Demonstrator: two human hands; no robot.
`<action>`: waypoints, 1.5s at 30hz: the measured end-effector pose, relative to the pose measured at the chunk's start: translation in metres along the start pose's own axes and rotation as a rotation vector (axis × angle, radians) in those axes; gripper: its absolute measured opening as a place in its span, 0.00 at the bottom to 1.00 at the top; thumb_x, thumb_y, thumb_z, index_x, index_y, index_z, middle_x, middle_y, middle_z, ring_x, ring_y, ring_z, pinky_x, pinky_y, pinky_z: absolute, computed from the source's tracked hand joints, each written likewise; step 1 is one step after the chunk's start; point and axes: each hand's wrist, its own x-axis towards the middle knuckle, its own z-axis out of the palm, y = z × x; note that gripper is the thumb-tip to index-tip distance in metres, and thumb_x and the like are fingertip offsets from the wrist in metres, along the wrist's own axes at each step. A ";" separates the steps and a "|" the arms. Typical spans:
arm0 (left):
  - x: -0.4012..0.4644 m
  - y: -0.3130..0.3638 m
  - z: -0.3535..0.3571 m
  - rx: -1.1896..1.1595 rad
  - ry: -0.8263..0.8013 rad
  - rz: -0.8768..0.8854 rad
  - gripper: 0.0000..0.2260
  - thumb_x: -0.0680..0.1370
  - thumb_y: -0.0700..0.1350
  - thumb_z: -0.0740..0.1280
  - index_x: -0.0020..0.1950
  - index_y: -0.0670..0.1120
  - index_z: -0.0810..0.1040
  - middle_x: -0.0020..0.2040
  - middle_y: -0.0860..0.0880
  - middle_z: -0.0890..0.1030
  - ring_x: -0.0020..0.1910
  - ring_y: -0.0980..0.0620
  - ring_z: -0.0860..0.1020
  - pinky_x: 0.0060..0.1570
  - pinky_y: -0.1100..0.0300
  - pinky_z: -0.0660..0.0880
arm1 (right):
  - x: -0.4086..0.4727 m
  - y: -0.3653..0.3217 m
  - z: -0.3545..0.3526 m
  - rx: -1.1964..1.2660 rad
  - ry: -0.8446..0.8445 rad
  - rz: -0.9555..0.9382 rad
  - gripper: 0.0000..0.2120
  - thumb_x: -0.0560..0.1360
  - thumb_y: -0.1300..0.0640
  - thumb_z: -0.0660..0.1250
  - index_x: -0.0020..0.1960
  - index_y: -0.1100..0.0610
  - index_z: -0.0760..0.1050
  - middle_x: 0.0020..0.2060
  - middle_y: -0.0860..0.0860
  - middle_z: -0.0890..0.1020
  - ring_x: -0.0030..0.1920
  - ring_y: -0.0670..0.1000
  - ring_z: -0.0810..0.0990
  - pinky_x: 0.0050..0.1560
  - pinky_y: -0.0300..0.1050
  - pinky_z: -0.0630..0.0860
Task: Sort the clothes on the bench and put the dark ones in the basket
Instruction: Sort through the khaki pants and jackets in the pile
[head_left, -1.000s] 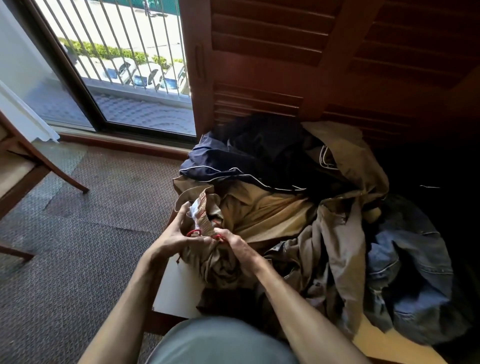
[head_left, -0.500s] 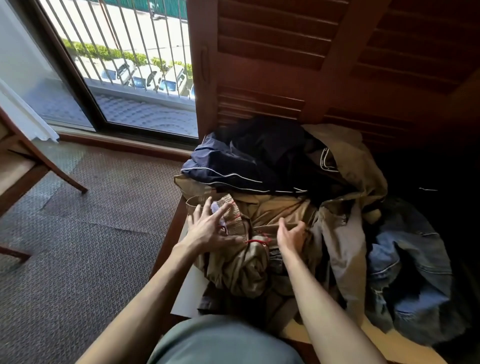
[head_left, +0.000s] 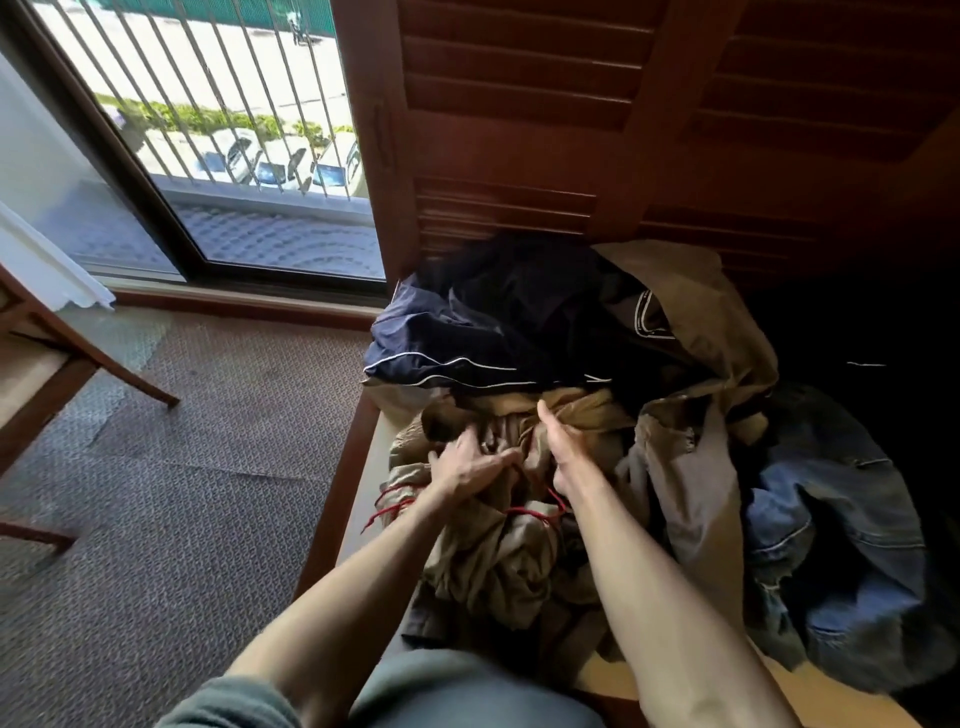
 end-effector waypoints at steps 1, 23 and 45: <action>-0.003 -0.002 0.005 -0.015 -0.009 0.014 0.36 0.72 0.69 0.67 0.74 0.52 0.66 0.73 0.46 0.74 0.74 0.44 0.69 0.73 0.43 0.57 | 0.001 -0.002 0.004 -0.041 -0.028 -0.005 0.44 0.53 0.27 0.75 0.58 0.56 0.77 0.51 0.55 0.83 0.53 0.59 0.84 0.56 0.60 0.81; -0.065 -0.080 -0.015 -0.775 -0.004 0.196 0.32 0.73 0.77 0.50 0.69 0.63 0.73 0.71 0.53 0.76 0.72 0.52 0.72 0.76 0.46 0.63 | -0.172 0.028 -0.031 -0.569 -0.401 -0.689 0.19 0.69 0.55 0.77 0.59 0.55 0.81 0.56 0.43 0.84 0.62 0.44 0.81 0.67 0.48 0.74; -0.089 -0.097 -0.008 0.109 -0.047 0.262 0.44 0.61 0.71 0.68 0.76 0.71 0.57 0.81 0.39 0.53 0.80 0.36 0.49 0.77 0.40 0.51 | -0.107 0.012 -0.038 -0.324 0.245 -0.153 0.47 0.68 0.41 0.76 0.77 0.62 0.60 0.73 0.59 0.70 0.72 0.59 0.71 0.71 0.53 0.69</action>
